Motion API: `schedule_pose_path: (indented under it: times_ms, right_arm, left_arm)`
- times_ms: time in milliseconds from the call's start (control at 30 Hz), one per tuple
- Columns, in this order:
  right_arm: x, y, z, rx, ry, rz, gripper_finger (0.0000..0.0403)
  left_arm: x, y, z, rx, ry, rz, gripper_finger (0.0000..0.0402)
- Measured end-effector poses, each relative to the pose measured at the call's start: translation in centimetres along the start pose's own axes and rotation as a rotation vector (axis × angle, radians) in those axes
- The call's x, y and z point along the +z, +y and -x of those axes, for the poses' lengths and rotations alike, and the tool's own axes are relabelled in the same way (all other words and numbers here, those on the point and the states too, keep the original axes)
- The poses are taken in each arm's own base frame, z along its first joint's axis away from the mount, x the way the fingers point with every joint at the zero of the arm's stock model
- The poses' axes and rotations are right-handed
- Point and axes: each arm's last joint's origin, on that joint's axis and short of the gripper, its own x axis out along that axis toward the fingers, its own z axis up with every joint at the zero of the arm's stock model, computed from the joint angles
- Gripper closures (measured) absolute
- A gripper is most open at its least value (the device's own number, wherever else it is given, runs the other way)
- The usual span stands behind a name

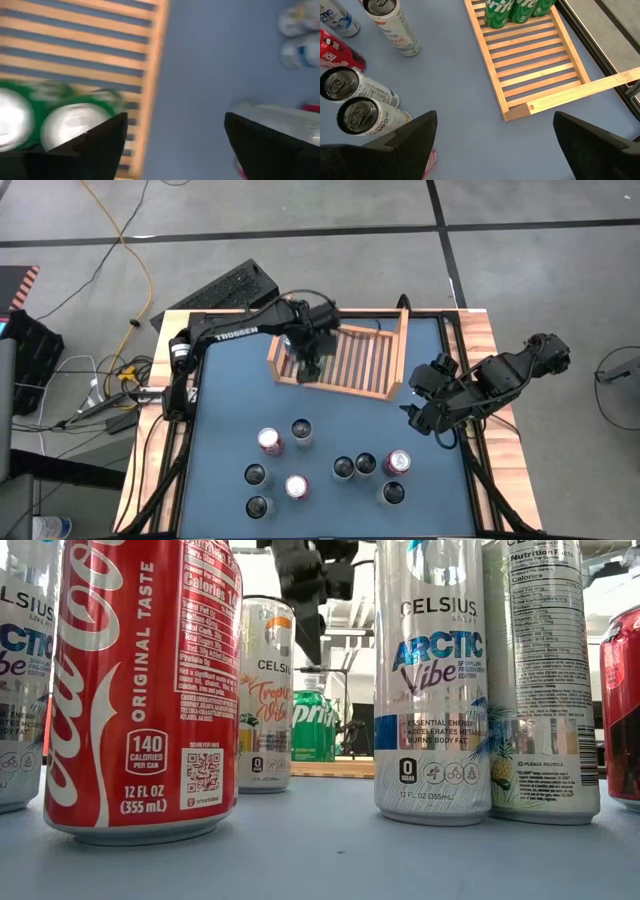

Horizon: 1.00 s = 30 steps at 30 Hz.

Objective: Place canned beverage on shelf
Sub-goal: Adjust the soda cans on the shelf

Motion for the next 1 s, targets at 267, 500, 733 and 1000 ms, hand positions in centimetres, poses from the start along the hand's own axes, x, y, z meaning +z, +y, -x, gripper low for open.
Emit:
schedule_pose_path:
  times_ms: [267,500,733,1000]
  right_arm:
    - [-0.4,0.4,0.3,0.019,-0.002,0.023,0.0017]
    - [-1.0,0.9,0.8,0.043,-0.006,0.009,0.0017]
    - [-1.3,1.1,1.1,0.045,-0.026,-0.008,0.0017]
    - [-1.3,1.1,1.1,0.040,-0.035,-0.007,0.0017]
  left_arm:
    - [-1.1,-5.7,-5.6,0.071,0.118,-0.237,0.0253]
    - [-2.0,-4.9,-8.2,0.111,0.096,-0.235,0.0392]
    - [-3.1,-2.7,-9.4,0.173,0.117,-0.235,0.0401]
    - [-3.4,-0.7,-9.4,0.199,0.104,-0.216,0.0401]
